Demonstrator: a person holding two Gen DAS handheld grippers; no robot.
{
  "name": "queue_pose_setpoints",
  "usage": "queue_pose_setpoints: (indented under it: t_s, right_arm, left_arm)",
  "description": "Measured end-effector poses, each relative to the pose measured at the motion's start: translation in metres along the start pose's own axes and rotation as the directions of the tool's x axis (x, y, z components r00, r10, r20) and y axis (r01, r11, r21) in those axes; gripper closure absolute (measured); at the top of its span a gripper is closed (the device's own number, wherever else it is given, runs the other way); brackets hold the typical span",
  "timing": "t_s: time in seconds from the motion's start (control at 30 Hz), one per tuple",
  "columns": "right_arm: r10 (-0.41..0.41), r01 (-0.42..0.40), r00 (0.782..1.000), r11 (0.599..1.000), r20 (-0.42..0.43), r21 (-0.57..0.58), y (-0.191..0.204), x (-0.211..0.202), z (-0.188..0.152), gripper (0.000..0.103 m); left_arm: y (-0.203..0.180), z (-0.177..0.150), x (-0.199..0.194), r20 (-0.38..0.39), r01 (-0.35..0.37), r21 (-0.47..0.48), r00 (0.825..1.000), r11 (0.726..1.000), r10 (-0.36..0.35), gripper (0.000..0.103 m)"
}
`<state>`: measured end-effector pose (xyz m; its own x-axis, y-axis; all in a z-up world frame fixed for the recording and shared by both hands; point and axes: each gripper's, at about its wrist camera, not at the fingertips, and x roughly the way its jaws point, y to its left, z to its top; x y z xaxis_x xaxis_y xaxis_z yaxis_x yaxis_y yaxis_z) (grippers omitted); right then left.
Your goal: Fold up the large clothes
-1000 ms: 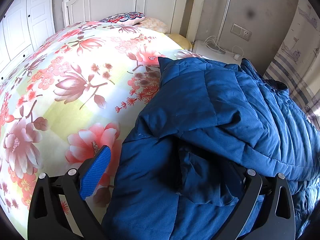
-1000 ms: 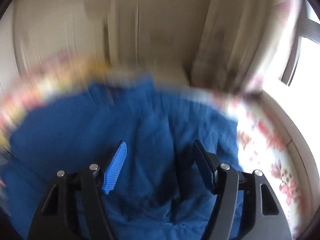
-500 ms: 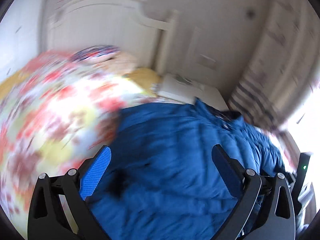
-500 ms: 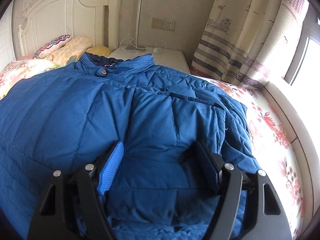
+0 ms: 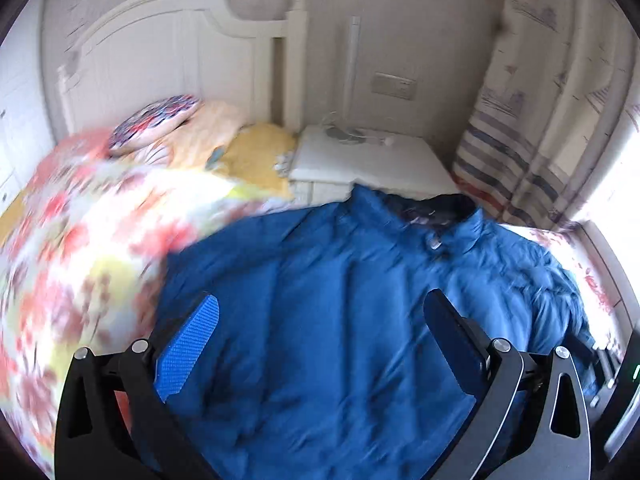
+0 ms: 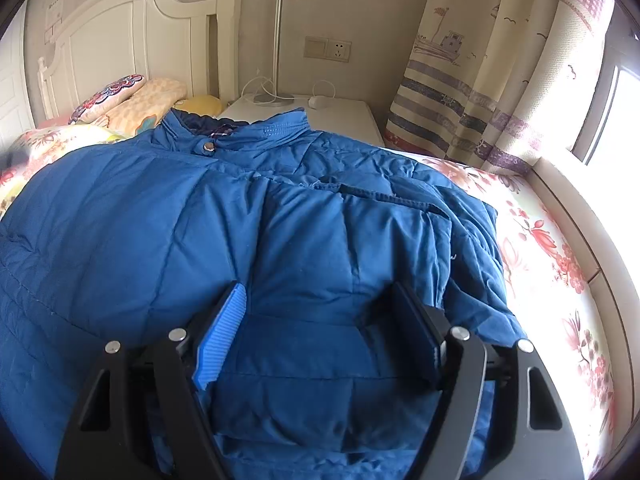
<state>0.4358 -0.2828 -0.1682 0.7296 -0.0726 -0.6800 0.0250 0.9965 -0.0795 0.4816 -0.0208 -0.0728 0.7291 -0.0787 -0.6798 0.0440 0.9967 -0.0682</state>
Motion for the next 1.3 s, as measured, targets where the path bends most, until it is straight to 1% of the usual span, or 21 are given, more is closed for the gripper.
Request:
queue_pose_setpoints:
  t_s: [0.07,0.17,0.2,0.23,0.27,0.3,0.37,0.43,0.47,0.5,0.53,0.6,0.63,0.73,0.77,0.8,0.83,0.93,1.13,1.2,1.3]
  right_arm:
    - [0.001,-0.001,1.0,1.0,0.0,0.001,-0.001,0.0,0.0,0.028]
    - [0.001,-0.001,1.0,1.0,0.0,0.0,-0.001,0.0,0.0,0.028]
    - [0.007,-0.007,1.0,1.0,0.002,0.0,-0.001,-0.001,0.0,0.028]
    - [0.014,-0.014,1.0,1.0,0.007,0.0,-0.001,-0.001,0.0,0.028]
    - [0.016,-0.016,1.0,1.0,0.006,0.002,-0.001,0.0,0.0,0.028]
    - [0.016,-0.016,1.0,1.0,0.004,0.002,-0.001,0.0,0.0,0.027]
    - [0.019,-0.019,1.0,1.0,0.004,0.004,-0.001,0.0,-0.001,0.027]
    - [0.02,-0.02,1.0,1.0,0.004,0.006,-0.001,0.0,-0.001,0.027]
    - [0.021,-0.021,1.0,1.0,0.004,0.005,-0.002,0.0,-0.001,0.027]
    - [0.022,-0.023,1.0,1.0,0.004,0.006,-0.002,0.0,-0.001,0.027]
    - [0.022,-0.022,1.0,1.0,0.004,0.006,-0.001,0.0,-0.001,0.027]
    - [0.021,-0.021,1.0,1.0,0.004,0.005,-0.002,0.0,-0.001,0.027]
    - [0.023,-0.023,1.0,1.0,0.004,0.006,-0.002,-0.001,-0.001,0.027]
    - [0.027,-0.027,1.0,1.0,0.006,0.008,0.0,-0.001,-0.001,0.026]
    - [0.027,-0.027,1.0,1.0,0.007,0.006,0.0,-0.001,-0.001,0.026]
    - [0.023,-0.023,1.0,1.0,0.006,0.004,0.001,-0.001,-0.002,0.026]
    - [0.021,-0.021,1.0,1.0,0.007,0.003,0.002,-0.002,-0.001,0.026]
    - [0.018,-0.018,1.0,1.0,0.009,0.001,0.004,-0.002,-0.001,0.026]
    - [0.013,-0.013,1.0,1.0,0.018,0.0,0.009,-0.004,-0.002,0.026]
    - [0.027,-0.027,1.0,1.0,0.013,0.005,0.006,-0.003,-0.001,0.025]
    - [0.109,-0.109,0.994,0.993,-0.005,0.034,0.0,-0.001,0.002,0.016]
  left_arm:
    - [-0.014,0.011,0.024,-0.056,-0.006,0.029,0.998,1.0,0.007,0.004]
    - [-0.022,0.004,0.079,-0.154,-0.078,0.089,0.984,0.993,0.091,0.004]
    - [-0.019,-0.006,0.102,-0.201,-0.073,0.096,0.975,0.993,0.091,0.004]
    - [-0.013,-0.013,0.107,-0.185,-0.044,0.078,0.981,0.996,0.058,0.004]
    - [-0.009,-0.014,0.106,-0.171,-0.031,0.053,0.984,0.998,0.04,0.004]
    - [-0.009,-0.013,0.106,-0.182,-0.033,0.047,0.982,0.998,0.041,0.004]
    - [-0.01,-0.014,0.105,-0.185,-0.034,0.061,0.982,0.998,0.045,0.004]
    - [-0.008,-0.012,0.094,-0.188,-0.033,0.046,0.981,0.998,0.042,0.005]
    - [-0.006,-0.009,0.081,-0.166,-0.029,0.041,0.986,0.999,0.035,0.005]
    - [-0.003,-0.01,0.06,-0.114,-0.005,0.04,0.993,0.999,0.01,0.005]
    - [0.0,-0.013,0.043,-0.072,-0.004,0.049,0.997,0.999,0.008,0.004]
    - [0.008,-0.024,0.017,-0.021,-0.046,0.066,0.999,0.997,0.047,0.004]
    - [0.013,-0.03,0.014,-0.027,-0.052,0.066,0.998,0.996,0.054,0.004]
    - [0.025,-0.057,0.033,-0.113,-0.074,0.097,0.99,0.993,0.084,0.004]
    - [0.029,-0.065,0.038,-0.103,-0.059,0.112,0.992,0.992,0.071,0.004]
    - [0.032,-0.068,0.039,-0.094,-0.046,0.1,0.994,0.994,0.056,0.004]
    - [0.032,-0.067,0.038,-0.093,-0.048,0.094,0.994,0.994,0.057,0.004]
    - [0.025,-0.067,0.04,-0.086,-0.095,0.122,0.991,0.988,0.105,0.004]
    - [0.027,-0.067,0.038,-0.083,-0.081,0.106,0.992,0.991,0.09,0.004]
    - [0.026,-0.067,0.039,-0.083,-0.086,0.108,0.992,0.99,0.095,0.004]
    - [0.027,-0.067,0.037,-0.084,-0.073,0.099,0.993,0.992,0.082,0.004]
